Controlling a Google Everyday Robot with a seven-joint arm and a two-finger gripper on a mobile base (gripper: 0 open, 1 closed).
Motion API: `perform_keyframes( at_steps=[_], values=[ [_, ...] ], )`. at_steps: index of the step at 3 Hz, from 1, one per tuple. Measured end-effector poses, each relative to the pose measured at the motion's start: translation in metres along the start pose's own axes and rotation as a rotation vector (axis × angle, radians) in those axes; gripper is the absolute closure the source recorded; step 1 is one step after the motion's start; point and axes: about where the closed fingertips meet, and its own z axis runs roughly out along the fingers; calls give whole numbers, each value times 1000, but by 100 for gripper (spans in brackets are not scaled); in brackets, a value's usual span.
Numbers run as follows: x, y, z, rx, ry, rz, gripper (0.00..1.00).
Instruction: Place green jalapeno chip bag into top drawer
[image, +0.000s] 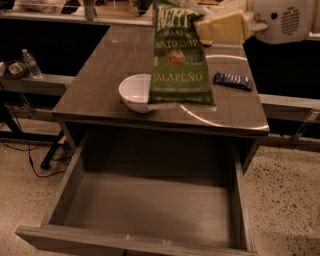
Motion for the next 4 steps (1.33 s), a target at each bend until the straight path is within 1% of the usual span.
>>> perform_keyframes(
  at_steps=[1,2,3,4],
  values=[
    [19,13,-1,-53,7,29,100],
    [56,43,-7,-133,0,75,100],
    [97,72,-11,-174,-19,112,100],
    [147,99,-8,-190,-20,143,100]
  ],
)
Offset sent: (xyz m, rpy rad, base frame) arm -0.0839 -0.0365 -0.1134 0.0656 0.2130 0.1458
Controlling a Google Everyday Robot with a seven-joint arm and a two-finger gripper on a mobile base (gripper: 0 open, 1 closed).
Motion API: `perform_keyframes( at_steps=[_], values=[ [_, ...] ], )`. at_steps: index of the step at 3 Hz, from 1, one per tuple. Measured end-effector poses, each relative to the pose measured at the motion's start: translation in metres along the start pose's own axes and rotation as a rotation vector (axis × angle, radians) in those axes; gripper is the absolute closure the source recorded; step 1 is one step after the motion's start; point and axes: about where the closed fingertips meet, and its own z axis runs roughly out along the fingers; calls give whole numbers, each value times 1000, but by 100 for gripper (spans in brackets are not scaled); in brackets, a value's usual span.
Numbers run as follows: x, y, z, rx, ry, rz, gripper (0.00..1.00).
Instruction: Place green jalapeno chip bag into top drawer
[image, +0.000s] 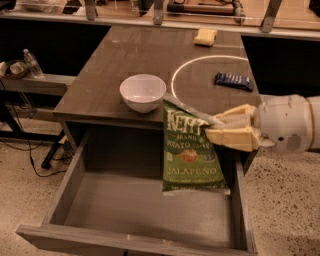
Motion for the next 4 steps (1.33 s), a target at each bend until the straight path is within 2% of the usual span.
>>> perform_keyframes(
  at_steps=[1,2,3,4],
  values=[
    [43,13,18,-22,21,39,82],
    [82,24,43,-70,41,86,51],
    [100,31,54,-103,60,114,20],
    [105,35,55,-100,72,131,0]
  ],
)
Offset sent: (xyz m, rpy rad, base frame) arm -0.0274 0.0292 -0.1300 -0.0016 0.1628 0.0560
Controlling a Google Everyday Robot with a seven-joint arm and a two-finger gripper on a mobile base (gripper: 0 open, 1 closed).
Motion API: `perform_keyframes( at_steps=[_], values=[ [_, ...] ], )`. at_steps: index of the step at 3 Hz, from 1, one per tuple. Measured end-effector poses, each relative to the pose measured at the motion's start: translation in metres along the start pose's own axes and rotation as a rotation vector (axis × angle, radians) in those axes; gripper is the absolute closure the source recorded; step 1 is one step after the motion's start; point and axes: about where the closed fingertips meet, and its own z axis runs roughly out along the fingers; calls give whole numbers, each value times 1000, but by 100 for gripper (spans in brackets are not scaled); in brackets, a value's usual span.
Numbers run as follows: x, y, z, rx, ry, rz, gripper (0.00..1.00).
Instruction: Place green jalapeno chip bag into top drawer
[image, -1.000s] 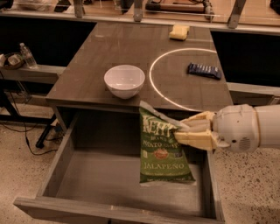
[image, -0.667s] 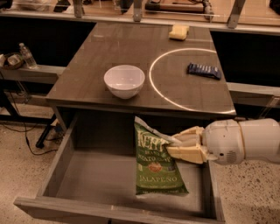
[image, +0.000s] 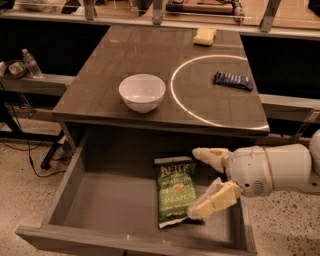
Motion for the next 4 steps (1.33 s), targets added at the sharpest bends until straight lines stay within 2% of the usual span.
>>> perform_keyframes(
  at_steps=[1,2,3,4],
  values=[
    [-2,-2,-7,38,3,10,0],
    [-37,-25,-50,177,-14,-18,0],
    [-114,-74,-110,321,-43,-142,0],
    [-176,-111,-131,376,-63,-257,0]
  ],
)
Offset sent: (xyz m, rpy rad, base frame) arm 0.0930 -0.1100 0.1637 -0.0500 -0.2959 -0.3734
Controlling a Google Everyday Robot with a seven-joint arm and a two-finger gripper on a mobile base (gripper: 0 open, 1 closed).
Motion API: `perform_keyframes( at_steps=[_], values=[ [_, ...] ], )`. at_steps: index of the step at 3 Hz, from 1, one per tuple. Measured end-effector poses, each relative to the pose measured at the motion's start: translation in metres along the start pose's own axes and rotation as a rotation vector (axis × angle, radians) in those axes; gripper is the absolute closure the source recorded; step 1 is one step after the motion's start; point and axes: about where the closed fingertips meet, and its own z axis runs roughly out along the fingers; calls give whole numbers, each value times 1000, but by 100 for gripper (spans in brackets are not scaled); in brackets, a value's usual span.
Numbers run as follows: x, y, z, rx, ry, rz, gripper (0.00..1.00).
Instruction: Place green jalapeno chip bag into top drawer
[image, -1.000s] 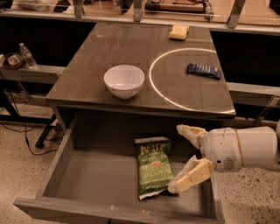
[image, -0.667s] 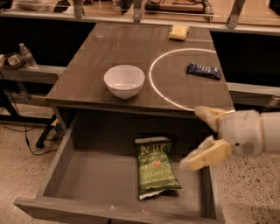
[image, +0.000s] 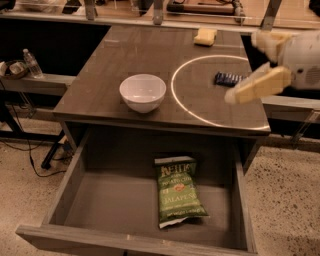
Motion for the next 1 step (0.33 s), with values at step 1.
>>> perform_keyframes(
  at_steps=[1],
  values=[
    [-40,-17,-14,43,-49,-57,0]
  ],
)
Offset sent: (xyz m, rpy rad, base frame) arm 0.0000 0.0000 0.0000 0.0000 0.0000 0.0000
